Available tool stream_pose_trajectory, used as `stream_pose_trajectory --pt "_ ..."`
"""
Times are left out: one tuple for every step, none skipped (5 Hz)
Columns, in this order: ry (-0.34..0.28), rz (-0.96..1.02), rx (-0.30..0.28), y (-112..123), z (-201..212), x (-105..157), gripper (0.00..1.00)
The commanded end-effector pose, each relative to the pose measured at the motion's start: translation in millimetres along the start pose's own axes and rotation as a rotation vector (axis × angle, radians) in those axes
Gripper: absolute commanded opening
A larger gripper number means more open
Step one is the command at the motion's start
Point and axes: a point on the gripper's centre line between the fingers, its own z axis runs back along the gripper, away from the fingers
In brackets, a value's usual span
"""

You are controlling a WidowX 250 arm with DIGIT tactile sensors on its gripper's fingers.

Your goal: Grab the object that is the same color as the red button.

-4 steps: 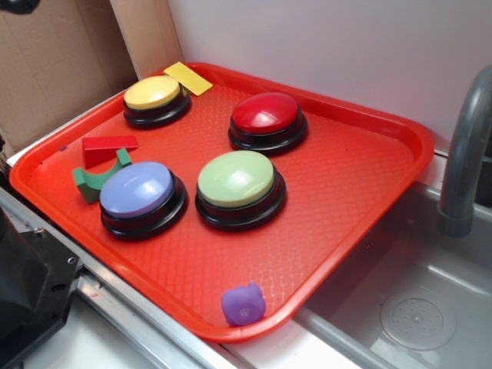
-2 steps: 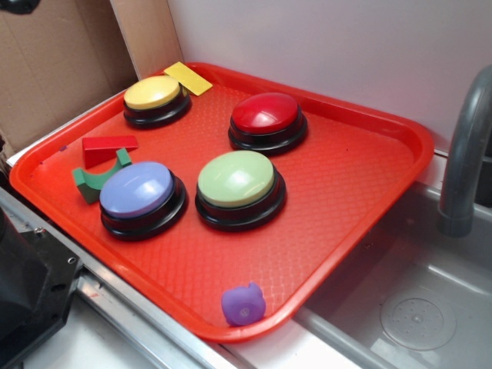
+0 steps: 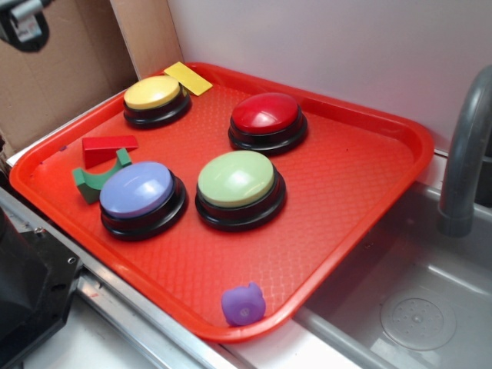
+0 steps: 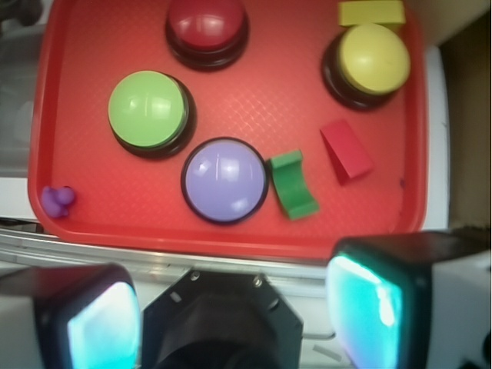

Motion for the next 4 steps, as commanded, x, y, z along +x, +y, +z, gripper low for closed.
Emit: stream_pose_trajectory --pt "-0.081 -0.099 0.033 41 -45 7 1.00" --pt "-0.022 -0.121 0.093 59 -75 14 1.00" --pt "-0.001 -0.142 0.134 81 -97 20 1.00" --pt "-0.019 -0.201 0.119 94 -117 28 1.00"
